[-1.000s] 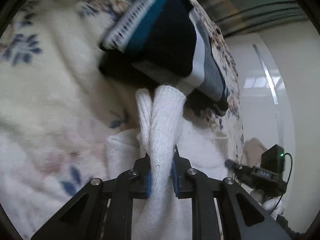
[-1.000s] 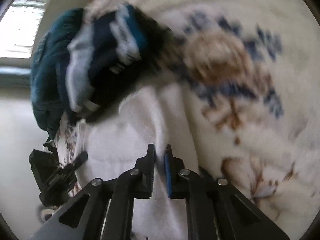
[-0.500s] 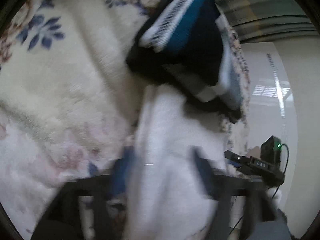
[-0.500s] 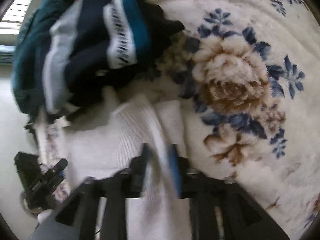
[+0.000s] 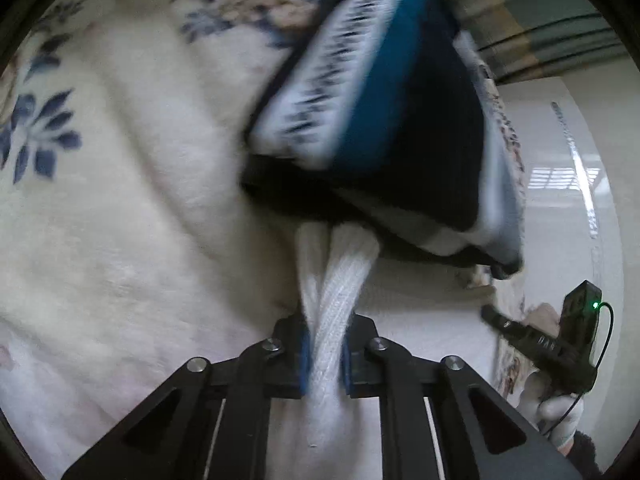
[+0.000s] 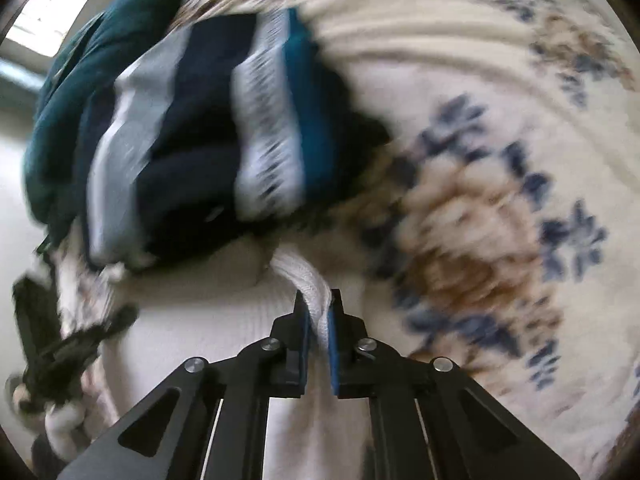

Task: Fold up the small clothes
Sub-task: 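Pinch the sweater end with the left gripper while the right gripper pinches it too, then lift the sweater end with both grippers and fold it over onto the rest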

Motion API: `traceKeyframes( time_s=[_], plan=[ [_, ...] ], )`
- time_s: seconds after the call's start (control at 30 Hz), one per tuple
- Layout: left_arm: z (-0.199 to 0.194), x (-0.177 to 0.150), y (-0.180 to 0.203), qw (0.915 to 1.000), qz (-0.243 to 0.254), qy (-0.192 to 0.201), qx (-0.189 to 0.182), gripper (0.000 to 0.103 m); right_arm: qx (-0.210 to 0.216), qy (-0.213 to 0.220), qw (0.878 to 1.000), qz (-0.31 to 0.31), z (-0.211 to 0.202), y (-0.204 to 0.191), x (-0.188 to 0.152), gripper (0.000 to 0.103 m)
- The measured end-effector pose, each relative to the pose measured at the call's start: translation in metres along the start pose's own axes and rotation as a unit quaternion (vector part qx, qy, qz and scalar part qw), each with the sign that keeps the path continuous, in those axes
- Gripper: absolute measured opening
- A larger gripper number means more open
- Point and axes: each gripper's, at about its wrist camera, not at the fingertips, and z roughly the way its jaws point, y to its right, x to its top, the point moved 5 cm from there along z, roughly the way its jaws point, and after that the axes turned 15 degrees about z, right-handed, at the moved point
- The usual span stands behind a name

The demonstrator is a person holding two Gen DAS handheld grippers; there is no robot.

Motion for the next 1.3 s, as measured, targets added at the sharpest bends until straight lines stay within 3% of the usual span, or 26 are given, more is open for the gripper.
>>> traceKeyframes(
  time_s=[0.07, 0.13, 0.17, 0.2, 0.23, 0.27, 0.3, 0.4, 0.47, 0.53, 0.57, 0.63, 0.67, 0.8, 0.97, 1.03, 1.07, 1.1, 1.17, 1.3],
  plan=[
    [0.016, -0.007, -0.013, 0.9995, -0.023, -0.018, -0.014, 0.01, -0.017, -0.023, 0.999, 0.032, 0.02, 0.015, 0.008, 0.007],
    [0.014, -0.007, -0.005, 0.9993, -0.021, -0.015, -0.028, 0.016, -0.035, -0.05, 0.998, 0.013, 0.034, 0.009, 0.005, 0.008],
    [0.007, -0.007, 0.002, 0.9988, -0.018, -0.017, -0.043, 0.028, -0.039, -0.059, 0.998, -0.003, 0.033, 0.001, 0.002, 0.012],
    [0.002, -0.008, 0.008, 0.9985, -0.016, -0.023, -0.048, 0.047, -0.039, -0.064, 0.997, -0.012, 0.03, -0.004, -0.001, 0.019],
    [-0.009, -0.012, 0.016, 0.9978, -0.013, -0.025, -0.06, 0.054, -0.034, -0.073, 0.996, -0.023, 0.024, -0.009, -0.004, 0.026],
    [-0.016, -0.015, 0.019, 0.9974, -0.009, -0.019, -0.069, 0.06, -0.022, -0.086, 0.996, -0.034, 0.016, -0.012, -0.009, 0.043],
    [-0.027, -0.021, 0.022, 0.9973, -0.004, -0.013, -0.072, 0.06, -0.006, -0.095, 0.995, -0.037, 0.006, -0.012, -0.014, 0.057],
    [-0.04, -0.047, 0.026, 0.9962, -0.013, -0.013, -0.085, 0.06, 0.024, -0.113, 0.993, -0.008, -0.018, 0.015, -0.029, 0.062],
    [-0.04, -0.061, 0.02, 0.9953, -0.024, -0.019, -0.092, 0.059, 0.039, -0.144, 0.988, 0.042, -0.019, 0.045, -0.046, 0.062],
    [-0.033, -0.073, 0.017, 0.9956, -0.033, -0.018, -0.086, 0.052, 0.059, -0.165, 0.981, 0.084, -0.01, 0.066, -0.058, 0.062],
    [-0.032, -0.076, 0.017, 0.9952, -0.038, -0.015, -0.089, 0.022, 0.078, -0.183, 0.974, 0.11, -0.002, 0.076, -0.068, 0.062],
    [-0.042, -0.081, 0.012, 0.9956, -0.045, 0.001, -0.082, 0.016, 0.11, -0.179, 0.968, 0.137, 0.001, 0.076, -0.086, 0.028],
    [-0.045, -0.081, 0.011, 0.9957, -0.046, 0.01, -0.08, 0.016, 0.119, -0.175, 0.968, 0.136, 0.0, 0.075, -0.089, 0.004],
    [-0.054, -0.091, -0.026, 0.996, -0.067, 0.012, -0.058, 0.01, 0.06, -0.094, 0.988, 0.111, -0.011, 0.076, -0.086, 0.003],
    [-0.058, -0.09, -0.027, 0.9948, -0.064, -0.005, -0.079, 0.017, 0.064, -0.144, 0.983, 0.089, -0.001, 0.07, -0.083, 0.006],
    [-0.062, -0.089, -0.02, 0.9924, -0.069, 0.004, -0.103, 0.049, 0.071, -0.149, 0.982, 0.087, -0.005, 0.065, -0.08, 0.018],
    [-0.065, -0.089, -0.02, 0.9907, -0.071, 0.011, -0.116, 0.075, 0.082, -0.15, 0.981, 0.087, -0.005, 0.061, -0.079, 0.042],
    [-0.069, -0.091, -0.022, 0.9876, -0.076, 0.021, -0.136, 0.082, 0.101, -0.151, 0.979, 0.092, -0.009, 0.064, -0.077, 0.069],
    [-0.062, -0.096, -0.024, 0.9822, -0.086, 0.019, -0.166, 0.082, 0.14, -0.174, 0.968, 0.114, -0.001, 0.071, -0.079, 0.078],
    [-0.03, -0.107, -0.018, 0.9756, -0.083, -0.02, -0.202, 0.083, 0.198, -0.251, 0.937, 0.143, 0.035, 0.086, -0.096, 0.083]
  ],
)
